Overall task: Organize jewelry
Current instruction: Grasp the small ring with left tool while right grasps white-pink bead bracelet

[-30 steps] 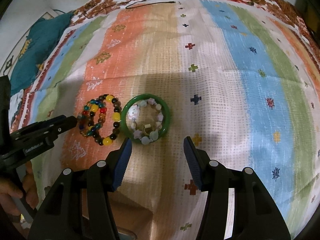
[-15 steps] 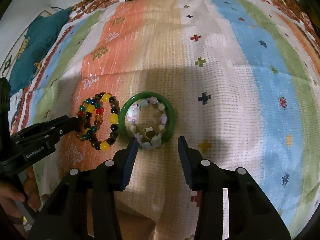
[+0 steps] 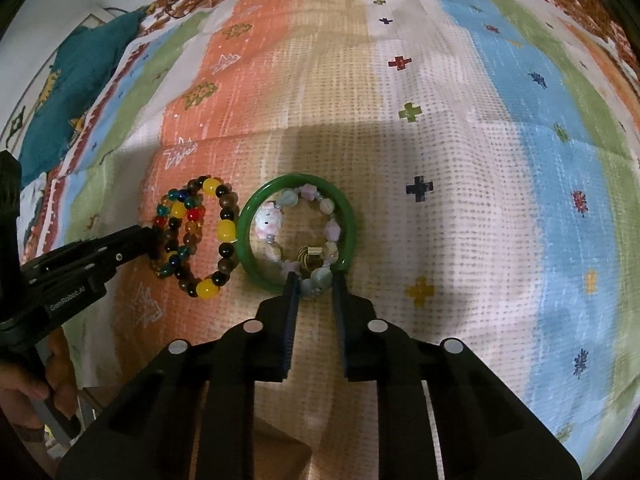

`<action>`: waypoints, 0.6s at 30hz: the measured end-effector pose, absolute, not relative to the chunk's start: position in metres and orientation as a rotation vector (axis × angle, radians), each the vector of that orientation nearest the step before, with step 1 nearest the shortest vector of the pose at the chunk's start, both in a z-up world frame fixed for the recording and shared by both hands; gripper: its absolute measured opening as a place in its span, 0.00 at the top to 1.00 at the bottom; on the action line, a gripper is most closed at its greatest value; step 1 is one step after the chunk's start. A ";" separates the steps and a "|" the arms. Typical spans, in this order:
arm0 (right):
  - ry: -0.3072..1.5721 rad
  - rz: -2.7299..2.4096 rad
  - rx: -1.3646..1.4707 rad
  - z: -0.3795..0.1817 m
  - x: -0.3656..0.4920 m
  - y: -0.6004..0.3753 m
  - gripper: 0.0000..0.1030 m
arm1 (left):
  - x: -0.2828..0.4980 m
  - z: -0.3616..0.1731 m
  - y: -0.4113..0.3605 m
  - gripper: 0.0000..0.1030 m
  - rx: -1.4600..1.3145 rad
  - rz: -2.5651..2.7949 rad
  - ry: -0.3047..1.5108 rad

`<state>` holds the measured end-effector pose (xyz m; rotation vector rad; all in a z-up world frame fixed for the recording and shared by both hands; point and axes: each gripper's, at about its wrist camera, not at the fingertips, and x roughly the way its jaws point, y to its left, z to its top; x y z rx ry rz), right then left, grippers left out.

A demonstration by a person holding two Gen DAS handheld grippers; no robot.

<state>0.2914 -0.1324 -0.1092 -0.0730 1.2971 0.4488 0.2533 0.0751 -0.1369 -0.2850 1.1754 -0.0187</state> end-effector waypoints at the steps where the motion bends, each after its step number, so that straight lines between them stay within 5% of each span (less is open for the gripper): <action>1: 1.297 0.449 -0.073 -0.109 0.291 -0.133 0.85 | 0.253 -0.137 0.075 0.81 -0.284 -0.017 1.175; 18: 1.262 0.446 -0.042 -0.086 0.291 -0.143 0.89 | 0.242 -0.110 0.077 0.81 -0.319 -0.030 1.124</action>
